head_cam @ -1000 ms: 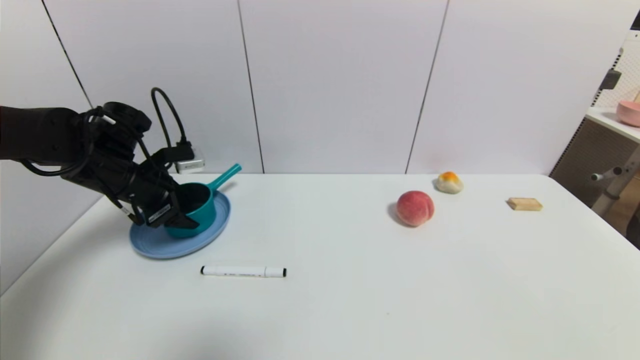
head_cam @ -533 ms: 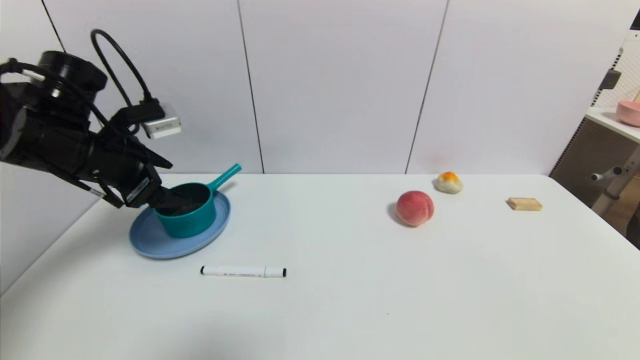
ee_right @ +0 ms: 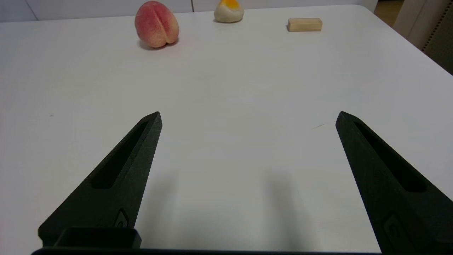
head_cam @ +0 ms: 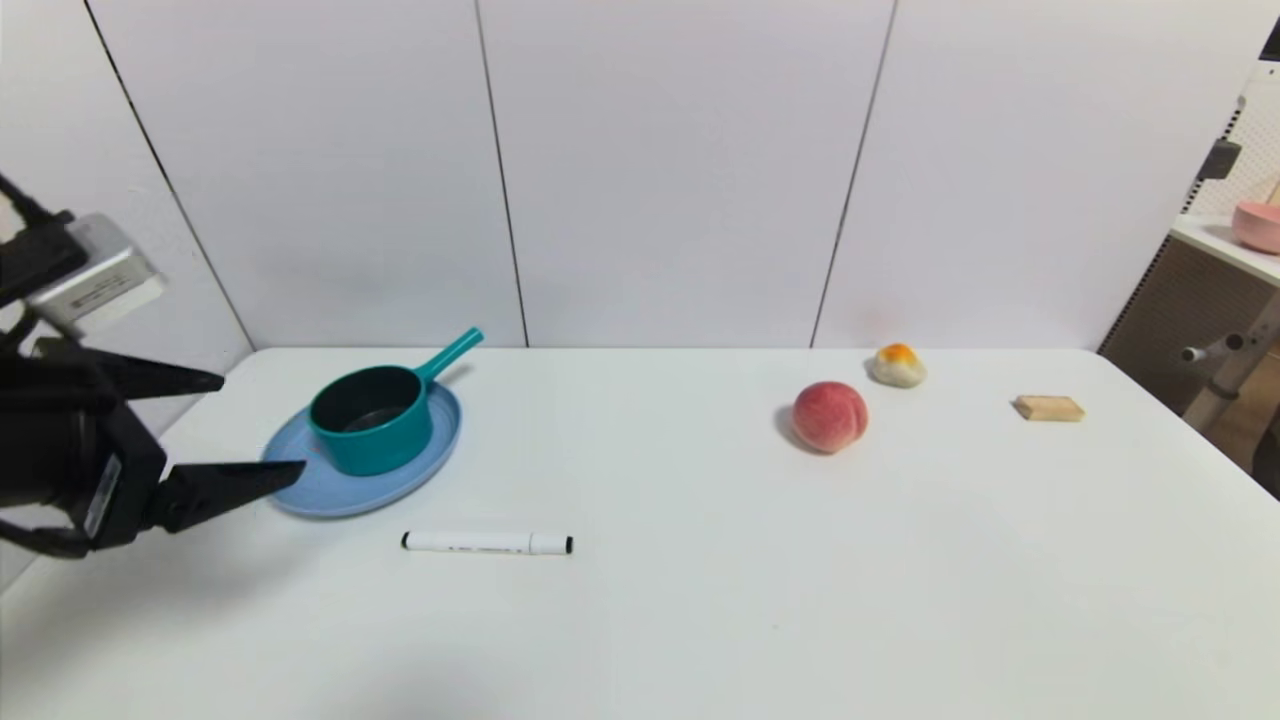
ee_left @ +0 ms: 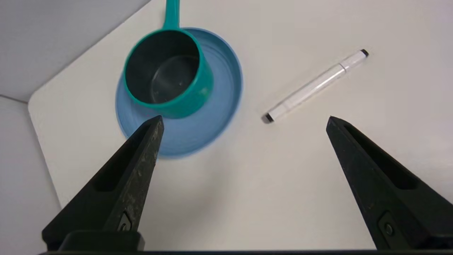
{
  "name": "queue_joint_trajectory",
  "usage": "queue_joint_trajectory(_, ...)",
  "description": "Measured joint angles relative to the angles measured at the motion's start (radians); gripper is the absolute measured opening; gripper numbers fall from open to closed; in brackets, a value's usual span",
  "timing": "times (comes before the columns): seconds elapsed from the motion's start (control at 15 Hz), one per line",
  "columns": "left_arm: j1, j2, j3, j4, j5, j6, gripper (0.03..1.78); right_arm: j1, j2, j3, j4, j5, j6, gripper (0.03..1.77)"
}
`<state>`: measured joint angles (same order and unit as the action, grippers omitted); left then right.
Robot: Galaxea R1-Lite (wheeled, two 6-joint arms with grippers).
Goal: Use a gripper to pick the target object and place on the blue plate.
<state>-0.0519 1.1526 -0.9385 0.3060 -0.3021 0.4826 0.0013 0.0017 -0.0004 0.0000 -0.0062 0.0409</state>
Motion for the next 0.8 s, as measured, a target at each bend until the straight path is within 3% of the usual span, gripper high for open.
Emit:
queue_joint_trajectory(0.4,0.003,-0.42,0.582,-0.432,0.0,-0.212,1.67,0.0,0.0,0.0,0.0,0.0,0.0,1.7)
queue_joint_trajectory(0.6,0.004,-0.632,0.804,-0.633,0.012,-0.335,1.69,0.0,0.0,0.0,0.0,0.0,0.0,1.7)
queue_joint_trajectory(0.73,0.004,-0.756,0.889,-0.679,0.082,-0.378,1.69,0.0,0.0,0.0,0.0,0.0,0.0,1.7)
queue_joint_trajectory(0.8,0.004,-0.801,0.913,-0.659,0.158,-0.384,1.69,0.0,0.0,0.0,0.0,0.0,0.0,1.7)
